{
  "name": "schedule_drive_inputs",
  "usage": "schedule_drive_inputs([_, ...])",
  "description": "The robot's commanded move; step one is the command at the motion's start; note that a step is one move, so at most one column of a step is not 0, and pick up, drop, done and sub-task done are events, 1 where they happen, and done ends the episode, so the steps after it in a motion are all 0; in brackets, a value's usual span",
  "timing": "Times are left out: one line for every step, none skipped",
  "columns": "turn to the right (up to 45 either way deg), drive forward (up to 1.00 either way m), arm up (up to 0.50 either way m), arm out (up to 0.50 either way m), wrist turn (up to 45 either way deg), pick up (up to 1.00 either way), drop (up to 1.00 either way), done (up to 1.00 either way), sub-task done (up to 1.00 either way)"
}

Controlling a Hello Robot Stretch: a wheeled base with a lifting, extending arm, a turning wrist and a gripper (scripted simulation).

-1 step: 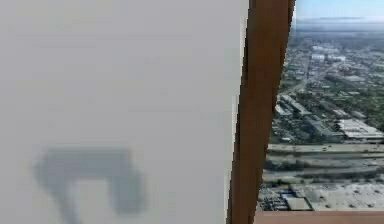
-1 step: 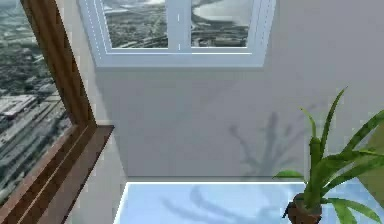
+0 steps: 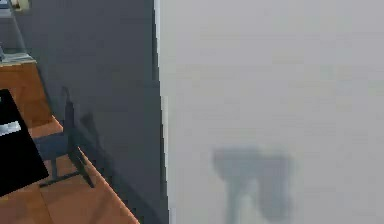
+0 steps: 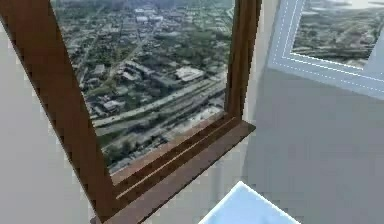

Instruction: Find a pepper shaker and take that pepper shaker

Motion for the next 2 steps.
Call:
schedule_drive_inputs([-45.0, 0.00, 0.00, 0.00, 0.0, 0.00, 0.00, 0.00, 0.00])
schedule_drive_inputs([-45.0, 0.00, 0.00, 0.00, 0.0, 0.00, 0.00, 0.00, 0.00])
